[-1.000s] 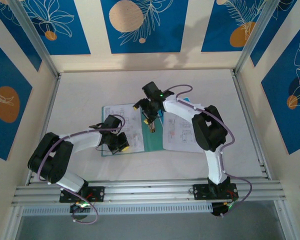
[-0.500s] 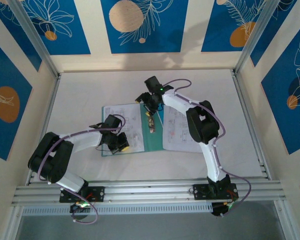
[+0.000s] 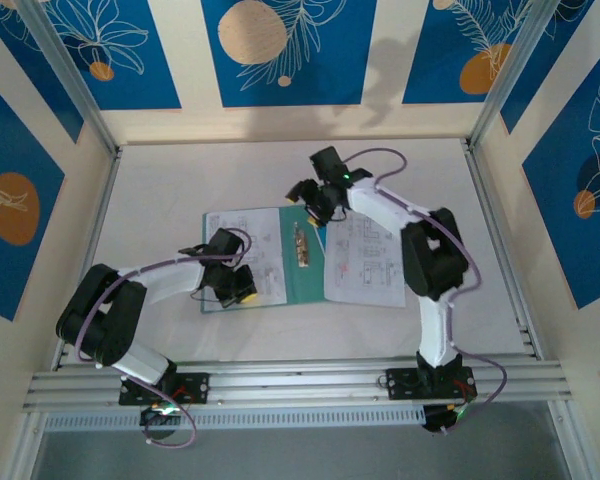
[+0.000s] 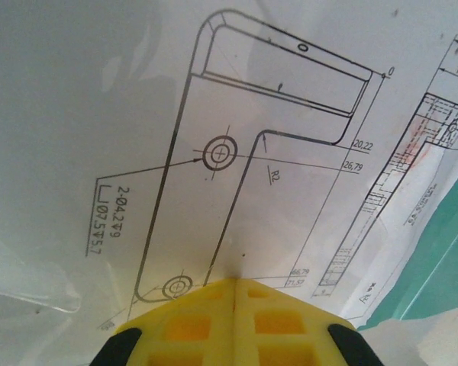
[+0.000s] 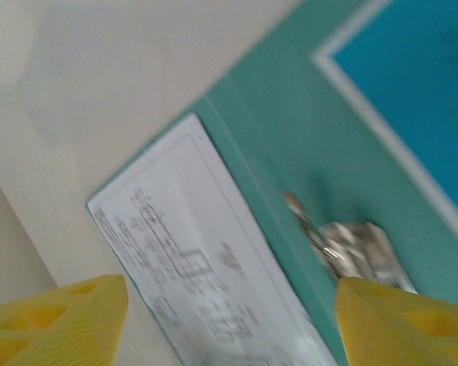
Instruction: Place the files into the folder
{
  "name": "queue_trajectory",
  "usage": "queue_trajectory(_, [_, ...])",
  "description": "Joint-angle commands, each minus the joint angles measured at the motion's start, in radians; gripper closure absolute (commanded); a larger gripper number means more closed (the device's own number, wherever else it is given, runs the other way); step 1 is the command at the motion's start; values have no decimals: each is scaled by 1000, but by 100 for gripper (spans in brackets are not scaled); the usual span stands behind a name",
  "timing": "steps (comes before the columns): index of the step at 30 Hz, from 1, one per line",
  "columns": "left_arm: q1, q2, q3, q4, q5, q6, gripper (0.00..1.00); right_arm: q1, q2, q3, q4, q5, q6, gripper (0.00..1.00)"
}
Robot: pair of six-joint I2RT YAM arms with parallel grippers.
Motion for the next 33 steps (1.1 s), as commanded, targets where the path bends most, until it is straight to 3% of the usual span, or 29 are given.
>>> queue_trajectory(1, [12,23,6,-169,-95,48,99,-50,-186,-188,-25,39,-31,30])
queue_trajectory(10, [-2,5,111,-164,-44,64,73,-119,-629,-623,-228,16,-24,32])
queue_trajectory(17, [-155,89,227,13,124,18,60,-262,-903,-892,-257,-34,-12,33])
queue_trajectory(23, [-294,245,333,89,165,-21,58,-387,-867,-869,-276,-65,-116,36])
queue_trajectory(33, [-349,344,327,247,187,-113,67,-432,-851,-832,-270,-91,-155,38])
